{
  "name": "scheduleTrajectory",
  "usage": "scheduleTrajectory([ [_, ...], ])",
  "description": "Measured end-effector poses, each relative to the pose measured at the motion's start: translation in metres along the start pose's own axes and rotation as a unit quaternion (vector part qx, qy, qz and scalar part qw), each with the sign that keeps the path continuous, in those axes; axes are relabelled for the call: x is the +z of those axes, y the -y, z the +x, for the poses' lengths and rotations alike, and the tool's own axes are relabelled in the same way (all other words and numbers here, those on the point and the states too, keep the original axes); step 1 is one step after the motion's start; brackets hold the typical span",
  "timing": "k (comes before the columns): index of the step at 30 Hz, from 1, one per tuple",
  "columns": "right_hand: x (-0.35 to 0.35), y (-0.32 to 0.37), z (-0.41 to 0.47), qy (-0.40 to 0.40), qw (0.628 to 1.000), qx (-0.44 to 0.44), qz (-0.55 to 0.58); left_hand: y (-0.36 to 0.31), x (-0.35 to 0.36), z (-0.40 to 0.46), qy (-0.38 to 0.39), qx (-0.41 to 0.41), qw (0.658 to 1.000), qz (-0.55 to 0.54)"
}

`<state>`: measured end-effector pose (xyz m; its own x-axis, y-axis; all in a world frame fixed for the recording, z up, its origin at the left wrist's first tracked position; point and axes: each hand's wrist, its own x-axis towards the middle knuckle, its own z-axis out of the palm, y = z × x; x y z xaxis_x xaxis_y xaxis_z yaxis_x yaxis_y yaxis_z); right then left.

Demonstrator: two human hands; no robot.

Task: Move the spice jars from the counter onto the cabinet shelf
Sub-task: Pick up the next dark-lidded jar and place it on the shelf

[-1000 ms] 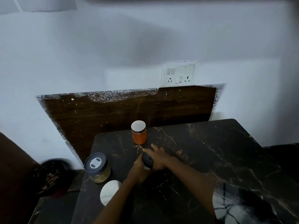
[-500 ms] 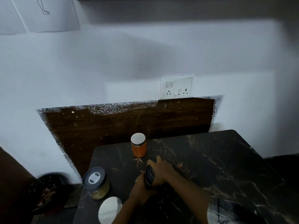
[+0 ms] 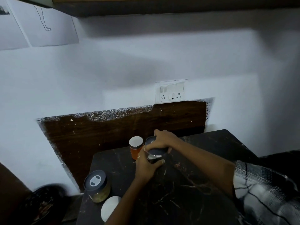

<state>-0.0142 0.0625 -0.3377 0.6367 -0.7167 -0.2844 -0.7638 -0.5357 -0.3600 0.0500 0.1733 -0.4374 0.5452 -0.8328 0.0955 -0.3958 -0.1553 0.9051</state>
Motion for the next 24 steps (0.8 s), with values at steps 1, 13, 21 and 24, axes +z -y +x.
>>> scheduleTrajectory([
  [1, -0.007, 0.002, -0.005, -0.003, 1.000, 0.003, 0.021, -0.008, -0.001, 0.000, -0.005, 0.009, 1.000, -0.004],
  [13, -0.112, 0.050, -0.054, 0.069, 0.995, -0.072, 0.026, -0.085, -0.054, 0.014, 0.040, 0.121, 0.985, -0.118],
  [21, -0.122, 0.070, -0.070, -0.066, 0.996, -0.052, 0.001, -0.106, -0.066, 0.012, 0.016, 0.135, 0.982, -0.132],
  [24, -0.134, 0.070, -0.077, -0.004, 0.996, -0.090, 0.020, -0.106, -0.075, 0.011, 0.031, 0.130, 0.979, -0.153],
])
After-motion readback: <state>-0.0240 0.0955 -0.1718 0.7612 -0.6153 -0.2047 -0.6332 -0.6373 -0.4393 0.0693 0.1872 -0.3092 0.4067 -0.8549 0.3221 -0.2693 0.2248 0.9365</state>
